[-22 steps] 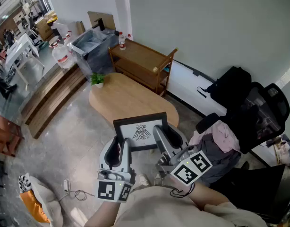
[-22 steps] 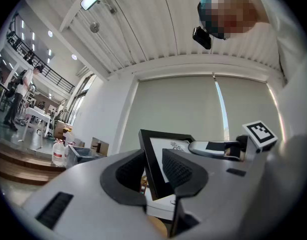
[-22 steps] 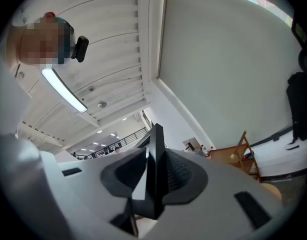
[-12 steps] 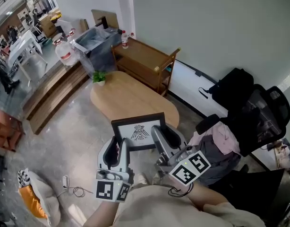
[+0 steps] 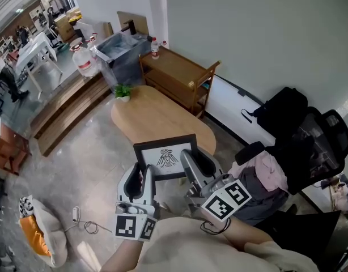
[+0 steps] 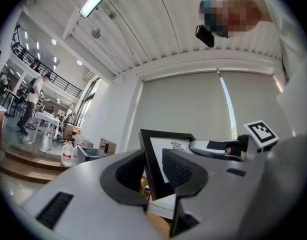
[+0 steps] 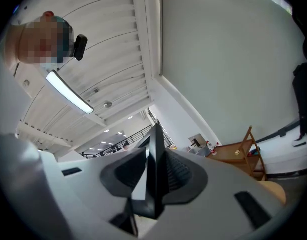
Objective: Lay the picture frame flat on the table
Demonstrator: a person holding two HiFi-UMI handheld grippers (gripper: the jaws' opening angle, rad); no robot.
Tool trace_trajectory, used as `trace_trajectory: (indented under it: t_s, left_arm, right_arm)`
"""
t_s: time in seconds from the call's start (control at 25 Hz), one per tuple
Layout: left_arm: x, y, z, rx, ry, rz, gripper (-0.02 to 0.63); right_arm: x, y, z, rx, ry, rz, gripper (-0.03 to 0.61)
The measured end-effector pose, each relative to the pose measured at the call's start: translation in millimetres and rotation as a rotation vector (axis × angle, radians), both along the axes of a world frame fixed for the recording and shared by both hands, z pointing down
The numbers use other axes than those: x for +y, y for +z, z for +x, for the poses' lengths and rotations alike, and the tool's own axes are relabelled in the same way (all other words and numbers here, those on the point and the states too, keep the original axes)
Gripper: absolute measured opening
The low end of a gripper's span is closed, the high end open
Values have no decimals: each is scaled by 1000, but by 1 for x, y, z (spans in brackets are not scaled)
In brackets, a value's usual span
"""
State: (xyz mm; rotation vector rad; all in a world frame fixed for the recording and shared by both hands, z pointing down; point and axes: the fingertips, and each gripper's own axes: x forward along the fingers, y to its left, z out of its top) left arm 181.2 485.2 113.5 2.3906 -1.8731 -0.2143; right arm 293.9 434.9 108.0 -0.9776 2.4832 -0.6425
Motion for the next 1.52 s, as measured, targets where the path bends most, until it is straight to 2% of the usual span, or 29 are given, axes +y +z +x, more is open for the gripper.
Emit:
trace_trajectory:
  t_s: [0.28, 0.64, 1.08, 1.52]
  left_arm:
    - [-10, 19, 6, -7, -20, 12, 109]
    - [-49, 42, -17, -8, -19, 9, 109]
    - [-126, 58, -96, -5, -29, -37, 109]
    - [-228, 72, -189, 36, 43, -103, 109]
  right_arm:
    - [-13, 20, 5, -5, -24, 10, 97]
    - [-51, 44, -18, -7, -27, 3, 98]
    - [-129, 61, -97, 8, -37, -35, 98]
    - [-223, 74, -187, 56, 22, -99, 98]
